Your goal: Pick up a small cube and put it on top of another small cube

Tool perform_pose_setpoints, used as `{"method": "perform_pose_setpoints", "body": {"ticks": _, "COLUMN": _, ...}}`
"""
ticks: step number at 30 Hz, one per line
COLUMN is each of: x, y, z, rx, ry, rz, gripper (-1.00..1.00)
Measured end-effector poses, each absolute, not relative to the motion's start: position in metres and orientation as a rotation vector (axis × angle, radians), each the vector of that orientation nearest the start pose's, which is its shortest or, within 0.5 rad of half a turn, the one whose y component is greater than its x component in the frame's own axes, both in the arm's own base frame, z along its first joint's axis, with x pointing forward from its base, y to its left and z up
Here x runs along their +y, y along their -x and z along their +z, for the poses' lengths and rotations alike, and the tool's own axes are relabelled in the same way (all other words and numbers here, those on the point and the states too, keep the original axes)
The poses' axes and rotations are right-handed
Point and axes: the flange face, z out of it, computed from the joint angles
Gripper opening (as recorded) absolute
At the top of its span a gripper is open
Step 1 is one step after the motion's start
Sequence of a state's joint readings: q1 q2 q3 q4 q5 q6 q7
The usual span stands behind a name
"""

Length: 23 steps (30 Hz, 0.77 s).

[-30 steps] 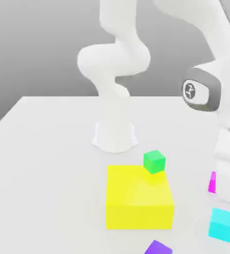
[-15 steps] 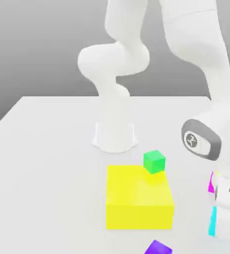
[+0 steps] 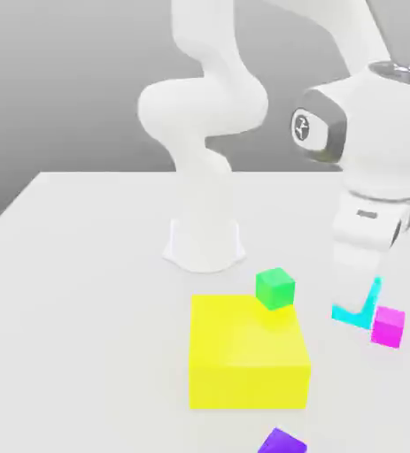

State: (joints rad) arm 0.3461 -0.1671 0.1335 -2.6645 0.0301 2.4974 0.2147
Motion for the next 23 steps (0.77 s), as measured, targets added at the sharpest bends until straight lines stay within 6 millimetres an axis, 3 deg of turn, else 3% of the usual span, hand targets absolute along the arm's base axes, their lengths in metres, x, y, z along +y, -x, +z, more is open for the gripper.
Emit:
{"method": "perform_pose_setpoints", "body": {"ticks": 6, "x": 0.154, "y": -0.329, "z": 0.318, "rx": -0.268, "ry": 3.132, "rz": 0.000, "gripper": -1.00}}
{"method": "perform_pose_setpoints", "body": {"ticks": 12, "x": 0.122, "y": -0.288, "z": 0.329, "rx": -0.161, "ry": 3.135, "rz": 0.003, "gripper": -1.00}}
{"method": "perform_pose_setpoints", "body": {"ticks": 14, "x": 0.116, "y": -0.281, "z": 0.322, "rx": -0.139, "ry": 3.135, "rz": 0.003, "gripper": -1.00}}
{"method": "perform_pose_setpoints", "body": {"ticks": 19, "x": 0.115, "y": -0.279, "z": 0.275, "rx": -0.132, "ry": 3.137, "rz": 0.003, "gripper": -1.00}}
{"method": "perform_pose_setpoints", "body": {"ticks": 20, "x": 0.114, "y": -0.278, "z": 0.268, "rx": -0.132, "ry": 3.137, "rz": 0.003, "gripper": 1.00}}
{"method": "perform_pose_setpoints", "body": {"ticks": 23, "x": 0.114, "y": -0.278, "z": 0.268, "rx": -0.132, "ry": 3.137, "rz": 0.003, "gripper": 1.00}}
